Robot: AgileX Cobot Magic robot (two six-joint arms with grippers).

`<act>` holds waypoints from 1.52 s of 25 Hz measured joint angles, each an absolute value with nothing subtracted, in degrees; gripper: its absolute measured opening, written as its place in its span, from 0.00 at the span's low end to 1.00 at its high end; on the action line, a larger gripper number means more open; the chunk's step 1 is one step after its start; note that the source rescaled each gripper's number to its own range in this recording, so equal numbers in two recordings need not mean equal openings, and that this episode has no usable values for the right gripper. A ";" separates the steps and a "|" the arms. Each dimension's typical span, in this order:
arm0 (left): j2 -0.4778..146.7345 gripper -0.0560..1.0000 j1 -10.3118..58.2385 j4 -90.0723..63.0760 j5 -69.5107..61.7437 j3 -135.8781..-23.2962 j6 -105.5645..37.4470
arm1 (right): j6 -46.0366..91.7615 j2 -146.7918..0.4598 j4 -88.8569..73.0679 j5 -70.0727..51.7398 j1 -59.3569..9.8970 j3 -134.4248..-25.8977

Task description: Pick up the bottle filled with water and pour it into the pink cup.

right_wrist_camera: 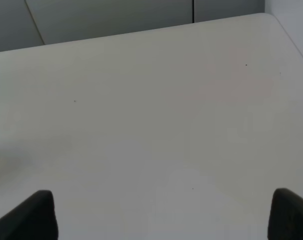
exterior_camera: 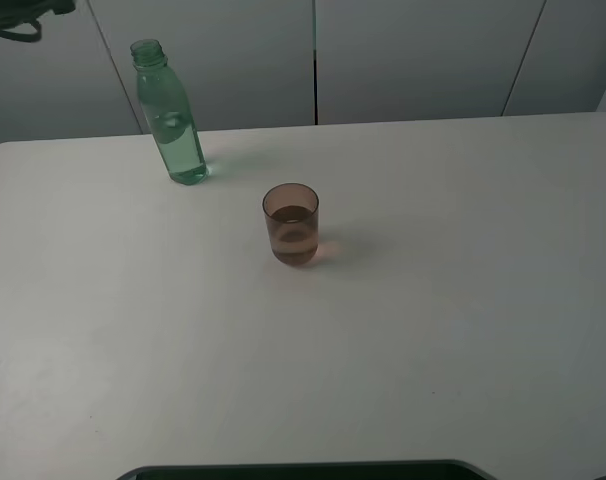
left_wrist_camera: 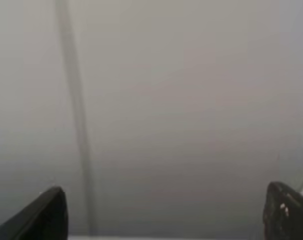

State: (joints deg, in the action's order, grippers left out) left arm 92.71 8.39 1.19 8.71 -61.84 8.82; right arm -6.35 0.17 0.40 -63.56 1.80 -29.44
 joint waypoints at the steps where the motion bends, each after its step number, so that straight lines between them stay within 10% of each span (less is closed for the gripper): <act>1: 92.22 1.00 7.06 1.08 3.18 -63.39 8.91 | -6.35 0.17 0.40 -63.56 1.80 -29.44; 14: 90.59 1.00 1.91 -2.33 -65.51 -78.52 0.00 | -6.35 0.17 0.40 -63.56 1.80 -29.44; 38: 60.91 1.00 1.91 -6.94 -69.93 -58.25 -2.89 | -6.35 0.17 0.40 -63.56 1.80 -29.44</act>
State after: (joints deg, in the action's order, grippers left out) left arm 60.91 1.91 -6.94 -69.93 -58.25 -2.89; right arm -6.35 0.17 0.40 -63.56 1.80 -29.44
